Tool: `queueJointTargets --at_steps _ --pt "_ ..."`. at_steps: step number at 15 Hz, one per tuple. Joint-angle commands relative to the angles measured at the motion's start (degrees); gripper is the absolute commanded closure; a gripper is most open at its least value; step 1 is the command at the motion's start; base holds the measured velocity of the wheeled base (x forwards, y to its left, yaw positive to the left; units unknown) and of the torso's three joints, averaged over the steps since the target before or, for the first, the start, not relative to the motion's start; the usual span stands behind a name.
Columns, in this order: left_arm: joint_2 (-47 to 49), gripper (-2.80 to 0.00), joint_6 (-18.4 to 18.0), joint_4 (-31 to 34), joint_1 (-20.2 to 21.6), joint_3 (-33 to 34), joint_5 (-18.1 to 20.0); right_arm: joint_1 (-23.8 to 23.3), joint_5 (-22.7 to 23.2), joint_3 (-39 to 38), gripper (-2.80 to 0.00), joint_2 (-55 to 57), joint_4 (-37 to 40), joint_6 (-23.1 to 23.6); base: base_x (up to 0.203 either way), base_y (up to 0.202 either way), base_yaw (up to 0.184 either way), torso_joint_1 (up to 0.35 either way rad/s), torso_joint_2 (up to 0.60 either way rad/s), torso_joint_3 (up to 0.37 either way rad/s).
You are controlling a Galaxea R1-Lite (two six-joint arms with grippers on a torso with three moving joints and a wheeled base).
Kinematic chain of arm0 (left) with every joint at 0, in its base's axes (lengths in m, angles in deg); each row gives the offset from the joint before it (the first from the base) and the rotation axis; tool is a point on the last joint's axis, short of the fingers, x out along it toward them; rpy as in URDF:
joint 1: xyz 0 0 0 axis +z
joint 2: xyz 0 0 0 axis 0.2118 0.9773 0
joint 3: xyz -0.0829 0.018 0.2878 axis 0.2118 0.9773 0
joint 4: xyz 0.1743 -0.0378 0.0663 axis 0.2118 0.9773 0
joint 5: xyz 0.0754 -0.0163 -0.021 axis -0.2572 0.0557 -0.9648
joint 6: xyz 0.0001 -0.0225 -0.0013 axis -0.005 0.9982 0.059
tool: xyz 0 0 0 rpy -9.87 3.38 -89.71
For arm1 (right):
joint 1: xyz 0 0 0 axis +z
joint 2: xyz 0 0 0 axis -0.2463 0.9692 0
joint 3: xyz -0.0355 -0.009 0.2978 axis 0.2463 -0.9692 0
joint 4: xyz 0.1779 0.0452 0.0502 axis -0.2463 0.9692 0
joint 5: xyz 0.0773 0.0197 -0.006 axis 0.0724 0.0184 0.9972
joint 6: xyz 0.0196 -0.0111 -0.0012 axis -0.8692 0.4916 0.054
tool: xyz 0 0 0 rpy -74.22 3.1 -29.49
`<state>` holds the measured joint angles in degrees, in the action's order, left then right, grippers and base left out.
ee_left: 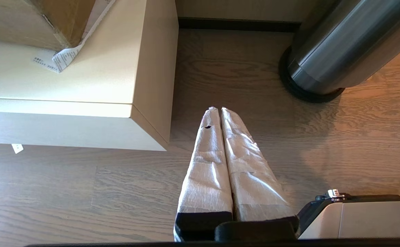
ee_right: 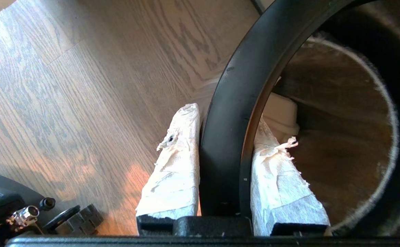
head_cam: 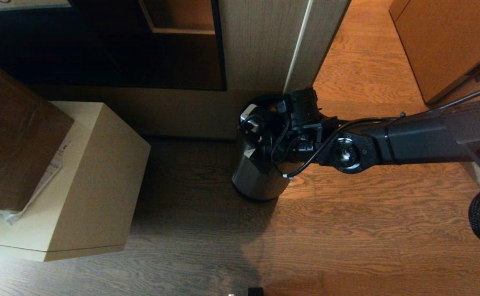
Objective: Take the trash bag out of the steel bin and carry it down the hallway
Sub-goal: Place the outer trash can on the ground
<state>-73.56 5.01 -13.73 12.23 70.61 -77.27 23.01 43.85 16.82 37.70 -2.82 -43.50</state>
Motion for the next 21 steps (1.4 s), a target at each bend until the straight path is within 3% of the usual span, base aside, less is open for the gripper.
queueJointTargets --at_steps 1,21 --pt "-0.02 0.00 0.00 -0.04 0.00 0.68 -0.04 0.00 -0.01 -0.15 0.00 -1.31 0.14 0.19 0.000 0.000 0.000 0.000 0.00 0.000" --pt "-0.02 0.00 0.00 -0.04 0.00 0.62 -0.04 1.14 0.08 -3.59 0.00 -10.90 2.88 1.51 0.000 0.000 0.000 0.000 0.00 0.000"
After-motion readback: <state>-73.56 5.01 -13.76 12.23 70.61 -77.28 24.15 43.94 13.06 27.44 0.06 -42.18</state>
